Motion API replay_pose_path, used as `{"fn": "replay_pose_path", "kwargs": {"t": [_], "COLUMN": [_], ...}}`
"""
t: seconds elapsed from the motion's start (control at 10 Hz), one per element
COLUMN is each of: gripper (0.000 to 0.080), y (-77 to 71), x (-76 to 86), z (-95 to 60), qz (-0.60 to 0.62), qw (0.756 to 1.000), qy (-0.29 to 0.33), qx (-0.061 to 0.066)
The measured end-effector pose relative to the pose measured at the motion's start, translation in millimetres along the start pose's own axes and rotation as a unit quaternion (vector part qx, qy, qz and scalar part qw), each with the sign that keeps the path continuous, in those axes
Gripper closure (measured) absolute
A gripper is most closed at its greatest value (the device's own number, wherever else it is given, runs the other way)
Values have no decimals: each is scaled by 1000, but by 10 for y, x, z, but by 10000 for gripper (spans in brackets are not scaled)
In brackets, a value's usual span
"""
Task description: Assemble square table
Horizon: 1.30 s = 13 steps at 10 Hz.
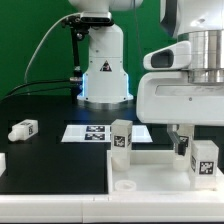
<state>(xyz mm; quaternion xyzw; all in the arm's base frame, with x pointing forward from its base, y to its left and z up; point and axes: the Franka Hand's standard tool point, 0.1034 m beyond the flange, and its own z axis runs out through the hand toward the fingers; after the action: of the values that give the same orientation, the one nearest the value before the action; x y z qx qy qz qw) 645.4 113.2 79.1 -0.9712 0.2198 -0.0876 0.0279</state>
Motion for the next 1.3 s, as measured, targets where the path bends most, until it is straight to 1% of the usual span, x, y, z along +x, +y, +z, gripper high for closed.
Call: {"fn": "replay_pose_path", "kwargs": {"t": [0.1, 0.2, 0.3, 0.4, 0.5, 0.6, 0.7, 0.8, 0.9, 1.0, 1.1, 1.2, 1.3], "gripper": [342, 510, 510, 508, 508, 508, 508, 508, 509, 509, 509, 509, 509], "y": [0, 0, 31, 45, 53, 54, 38, 34, 72, 87, 73, 76, 74], "x": [-1, -3, -1, -16, -28, -36, -47, -43, -44, -41, -49, -48, -41], "z": [1, 4, 11, 10, 9, 11, 4, 7, 18, 20, 18, 17, 16], "qz": [11, 54, 104, 170, 262, 358, 462, 559, 599, 602, 618, 586, 520], "qw": [1000, 999, 995, 985, 965, 933, 886, 828, 800, 798, 786, 810, 854], "qy": [0, -1, -2, -6, -11, -14, -18, -21, -24, -24, -24, -23, -24], "qx": [0, 0, -3, -8, -18, -25, -30, -25, -17, -17, -18, -18, -15]}}
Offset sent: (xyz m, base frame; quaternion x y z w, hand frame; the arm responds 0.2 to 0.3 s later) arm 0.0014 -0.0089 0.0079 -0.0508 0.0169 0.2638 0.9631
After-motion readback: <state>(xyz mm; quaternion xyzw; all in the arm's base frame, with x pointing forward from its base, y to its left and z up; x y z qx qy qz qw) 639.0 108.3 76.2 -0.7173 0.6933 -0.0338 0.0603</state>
